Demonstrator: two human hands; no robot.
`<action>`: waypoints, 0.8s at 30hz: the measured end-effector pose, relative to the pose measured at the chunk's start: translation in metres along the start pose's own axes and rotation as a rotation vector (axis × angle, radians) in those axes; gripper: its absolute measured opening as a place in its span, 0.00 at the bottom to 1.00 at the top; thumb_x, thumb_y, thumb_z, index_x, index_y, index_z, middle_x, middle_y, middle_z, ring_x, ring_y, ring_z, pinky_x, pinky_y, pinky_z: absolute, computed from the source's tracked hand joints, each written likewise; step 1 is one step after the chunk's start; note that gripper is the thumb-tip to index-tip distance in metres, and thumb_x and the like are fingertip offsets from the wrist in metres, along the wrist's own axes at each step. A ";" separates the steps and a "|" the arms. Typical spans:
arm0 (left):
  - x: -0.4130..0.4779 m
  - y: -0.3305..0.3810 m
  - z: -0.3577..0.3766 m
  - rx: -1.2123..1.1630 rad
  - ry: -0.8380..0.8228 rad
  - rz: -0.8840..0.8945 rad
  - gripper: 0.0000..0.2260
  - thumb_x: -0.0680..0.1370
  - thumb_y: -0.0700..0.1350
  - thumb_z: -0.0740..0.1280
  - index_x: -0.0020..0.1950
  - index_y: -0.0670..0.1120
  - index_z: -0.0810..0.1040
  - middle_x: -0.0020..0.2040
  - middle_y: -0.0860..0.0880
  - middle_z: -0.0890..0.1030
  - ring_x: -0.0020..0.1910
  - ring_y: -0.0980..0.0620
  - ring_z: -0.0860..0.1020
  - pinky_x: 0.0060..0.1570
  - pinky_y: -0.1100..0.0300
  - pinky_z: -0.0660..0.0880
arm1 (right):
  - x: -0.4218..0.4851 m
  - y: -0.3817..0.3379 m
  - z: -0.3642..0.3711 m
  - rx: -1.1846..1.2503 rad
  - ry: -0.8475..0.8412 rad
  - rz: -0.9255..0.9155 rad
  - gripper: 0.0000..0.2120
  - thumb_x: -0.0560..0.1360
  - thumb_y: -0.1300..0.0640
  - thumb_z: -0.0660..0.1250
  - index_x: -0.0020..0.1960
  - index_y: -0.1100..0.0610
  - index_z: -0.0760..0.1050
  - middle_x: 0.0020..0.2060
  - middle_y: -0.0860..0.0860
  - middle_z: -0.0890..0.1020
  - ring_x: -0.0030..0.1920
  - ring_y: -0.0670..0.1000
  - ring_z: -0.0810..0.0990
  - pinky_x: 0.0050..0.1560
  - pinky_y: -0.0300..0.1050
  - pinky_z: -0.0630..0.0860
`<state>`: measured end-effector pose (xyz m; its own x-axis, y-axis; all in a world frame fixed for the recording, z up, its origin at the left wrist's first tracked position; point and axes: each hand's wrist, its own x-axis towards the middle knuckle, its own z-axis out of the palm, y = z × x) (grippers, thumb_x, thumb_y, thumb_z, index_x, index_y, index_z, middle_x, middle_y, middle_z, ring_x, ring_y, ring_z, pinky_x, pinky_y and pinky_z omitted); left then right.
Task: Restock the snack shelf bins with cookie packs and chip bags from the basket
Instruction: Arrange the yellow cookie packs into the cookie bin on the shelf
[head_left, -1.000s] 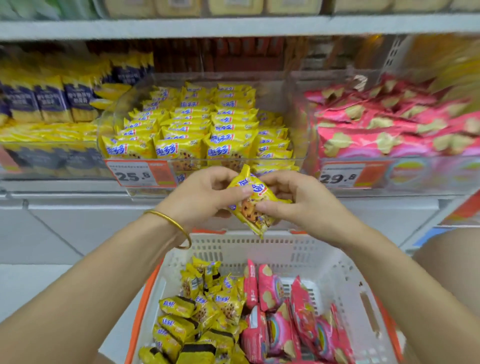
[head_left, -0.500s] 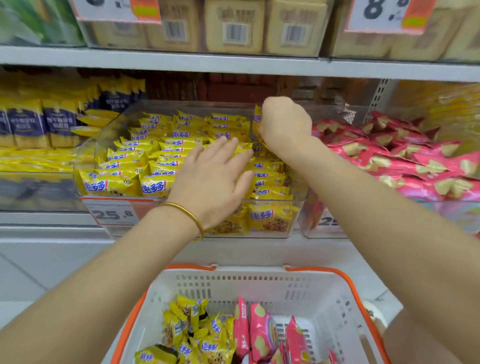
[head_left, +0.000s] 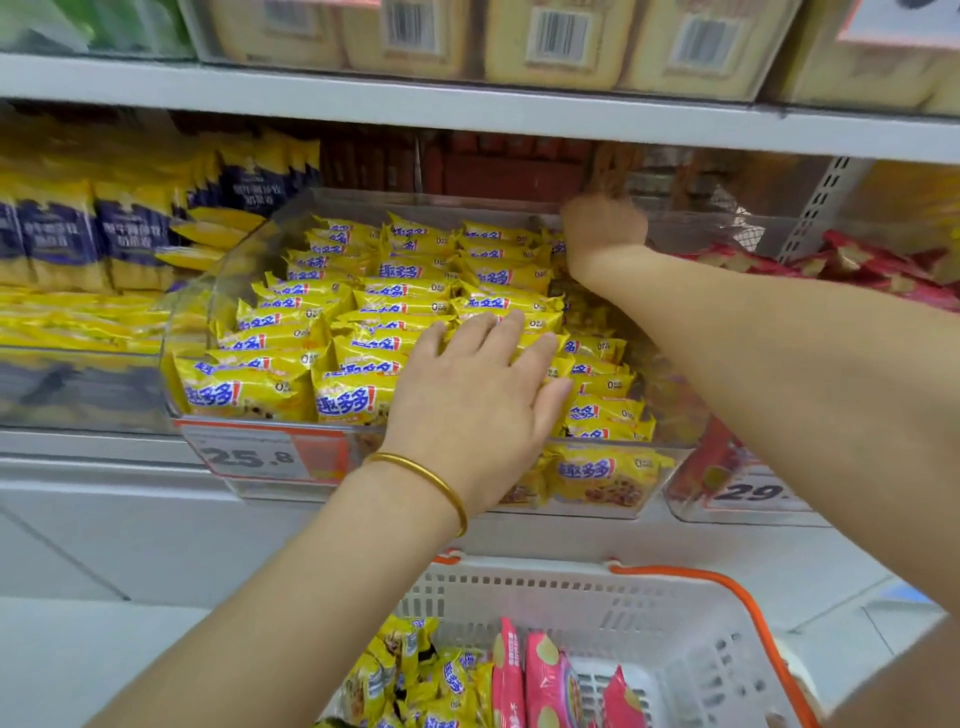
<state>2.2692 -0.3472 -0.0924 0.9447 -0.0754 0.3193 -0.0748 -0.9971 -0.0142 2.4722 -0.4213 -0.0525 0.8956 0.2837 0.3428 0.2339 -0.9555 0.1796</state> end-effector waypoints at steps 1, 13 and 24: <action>0.001 -0.001 0.002 -0.006 0.010 0.001 0.31 0.76 0.58 0.39 0.70 0.51 0.70 0.70 0.46 0.71 0.69 0.44 0.68 0.65 0.44 0.64 | 0.001 0.000 0.001 -0.021 0.011 -0.022 0.17 0.77 0.67 0.58 0.65 0.62 0.72 0.62 0.60 0.74 0.63 0.63 0.72 0.55 0.53 0.73; -0.003 -0.010 0.009 -0.069 0.150 0.068 0.24 0.78 0.58 0.50 0.62 0.47 0.78 0.63 0.44 0.78 0.62 0.43 0.75 0.61 0.46 0.69 | -0.020 0.019 -0.053 0.288 -0.116 -0.116 0.15 0.74 0.70 0.59 0.59 0.67 0.75 0.54 0.62 0.78 0.58 0.61 0.76 0.52 0.48 0.74; -0.099 0.006 -0.003 0.019 0.171 0.311 0.11 0.77 0.45 0.59 0.50 0.42 0.80 0.52 0.45 0.80 0.48 0.41 0.76 0.41 0.49 0.70 | -0.248 0.030 -0.017 0.726 -0.524 -0.468 0.13 0.76 0.66 0.62 0.57 0.57 0.78 0.45 0.52 0.82 0.39 0.46 0.82 0.36 0.27 0.70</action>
<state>2.1745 -0.3455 -0.1208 0.8102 -0.3744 0.4511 -0.3429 -0.9268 -0.1533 2.2510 -0.5188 -0.1164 0.6670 0.7385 -0.0982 0.6222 -0.6247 -0.4718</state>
